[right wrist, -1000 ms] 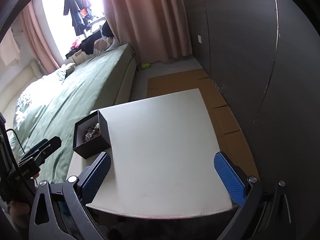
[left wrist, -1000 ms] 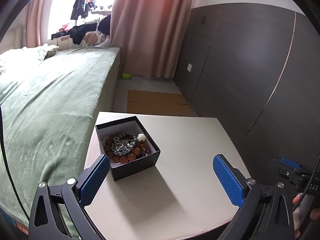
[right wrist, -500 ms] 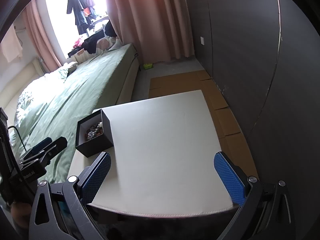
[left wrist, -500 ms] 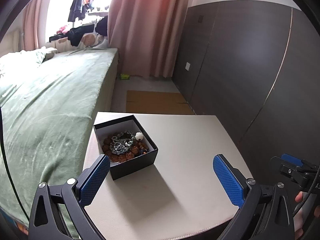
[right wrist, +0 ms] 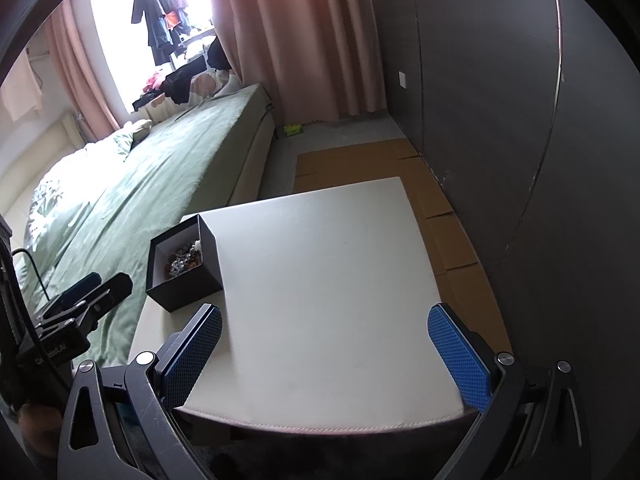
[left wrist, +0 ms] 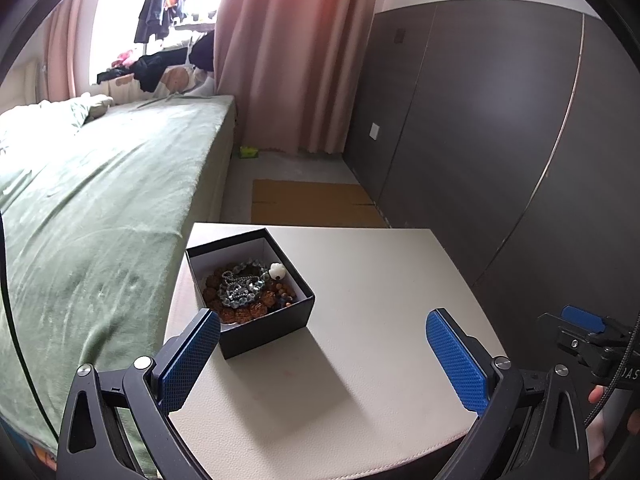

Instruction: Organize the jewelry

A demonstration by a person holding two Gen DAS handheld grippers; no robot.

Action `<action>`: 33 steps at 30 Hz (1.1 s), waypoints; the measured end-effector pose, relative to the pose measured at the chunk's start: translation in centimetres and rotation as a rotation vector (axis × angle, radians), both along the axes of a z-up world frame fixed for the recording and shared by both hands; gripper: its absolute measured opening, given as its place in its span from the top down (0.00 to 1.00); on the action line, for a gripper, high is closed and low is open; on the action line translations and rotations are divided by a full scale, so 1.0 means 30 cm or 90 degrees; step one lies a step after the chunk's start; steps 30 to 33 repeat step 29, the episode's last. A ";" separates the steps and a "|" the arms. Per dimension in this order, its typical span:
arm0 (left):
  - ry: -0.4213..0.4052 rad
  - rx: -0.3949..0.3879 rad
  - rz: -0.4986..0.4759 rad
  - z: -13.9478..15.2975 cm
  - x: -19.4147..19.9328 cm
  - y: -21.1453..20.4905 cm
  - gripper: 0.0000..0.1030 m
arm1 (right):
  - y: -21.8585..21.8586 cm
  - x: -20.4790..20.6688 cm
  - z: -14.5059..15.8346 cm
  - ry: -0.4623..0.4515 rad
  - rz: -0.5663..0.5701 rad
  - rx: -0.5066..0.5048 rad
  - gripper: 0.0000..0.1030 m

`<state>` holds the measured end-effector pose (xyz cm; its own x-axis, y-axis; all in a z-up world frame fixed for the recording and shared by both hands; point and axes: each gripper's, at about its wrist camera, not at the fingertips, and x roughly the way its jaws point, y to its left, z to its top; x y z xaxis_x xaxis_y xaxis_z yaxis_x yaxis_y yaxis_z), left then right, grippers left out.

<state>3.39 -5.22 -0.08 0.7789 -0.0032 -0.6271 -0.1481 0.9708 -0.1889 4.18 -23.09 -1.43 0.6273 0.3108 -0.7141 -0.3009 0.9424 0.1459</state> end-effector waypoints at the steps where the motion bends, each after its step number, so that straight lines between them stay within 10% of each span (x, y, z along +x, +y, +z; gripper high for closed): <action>1: 0.000 0.000 0.000 -0.001 0.000 0.001 0.00 | 0.001 0.000 0.001 -0.001 0.000 0.000 0.00; 33: -0.005 0.023 0.002 0.000 -0.003 -0.012 0.00 | 0.007 0.000 0.006 -0.001 0.000 -0.004 0.00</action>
